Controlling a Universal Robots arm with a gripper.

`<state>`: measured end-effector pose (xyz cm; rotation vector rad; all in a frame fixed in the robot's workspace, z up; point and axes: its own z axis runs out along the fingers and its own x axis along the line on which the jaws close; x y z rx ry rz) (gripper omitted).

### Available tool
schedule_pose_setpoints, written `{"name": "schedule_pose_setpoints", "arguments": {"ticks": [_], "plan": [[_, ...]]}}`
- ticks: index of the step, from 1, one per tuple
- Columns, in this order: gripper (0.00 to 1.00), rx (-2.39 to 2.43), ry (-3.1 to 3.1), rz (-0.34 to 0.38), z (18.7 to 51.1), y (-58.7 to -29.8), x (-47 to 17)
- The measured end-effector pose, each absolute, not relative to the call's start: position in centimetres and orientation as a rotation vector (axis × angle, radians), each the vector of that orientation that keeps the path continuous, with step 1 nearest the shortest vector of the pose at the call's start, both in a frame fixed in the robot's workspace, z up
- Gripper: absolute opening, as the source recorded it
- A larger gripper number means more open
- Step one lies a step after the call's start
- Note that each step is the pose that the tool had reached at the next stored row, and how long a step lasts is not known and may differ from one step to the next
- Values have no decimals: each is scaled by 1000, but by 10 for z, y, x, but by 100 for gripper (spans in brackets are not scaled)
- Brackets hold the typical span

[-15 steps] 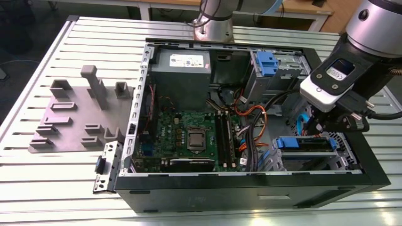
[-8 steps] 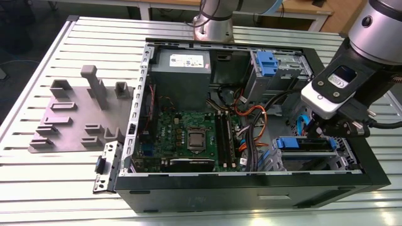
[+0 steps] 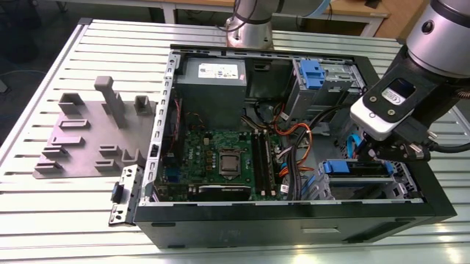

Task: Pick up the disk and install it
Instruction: 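Insert the second disk wire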

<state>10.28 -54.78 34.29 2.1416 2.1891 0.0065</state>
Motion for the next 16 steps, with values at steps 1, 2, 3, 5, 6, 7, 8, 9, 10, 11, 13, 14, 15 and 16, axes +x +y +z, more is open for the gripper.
{"name": "schedule_pose_setpoints", "arguments": {"ticks": [1,2,3,5,6,7,8,9,10,11,13,14,15,16], "plan": [[16,2142,2189,7,343,-548,103],[16,2142,2189,7,342,-549,103],[16,2142,2188,7,342,-549,103],[16,2143,2188,7,342,-549,103],[16,2142,2188,7,341,-550,103],[16,2143,2188,7,341,-550,103],[16,2143,2188,7,341,-550,103],[16,2142,2188,6,340,-551,103],[16,2142,2188,7,340,-551,103],[16,2142,2188,7,340,-551,103],[16,2142,2188,7,339,-552,103],[16,2142,2188,7,339,-552,103],[16,2142,2188,6,339,-552,103],[16,2142,2189,6,339,-553,103]]}}
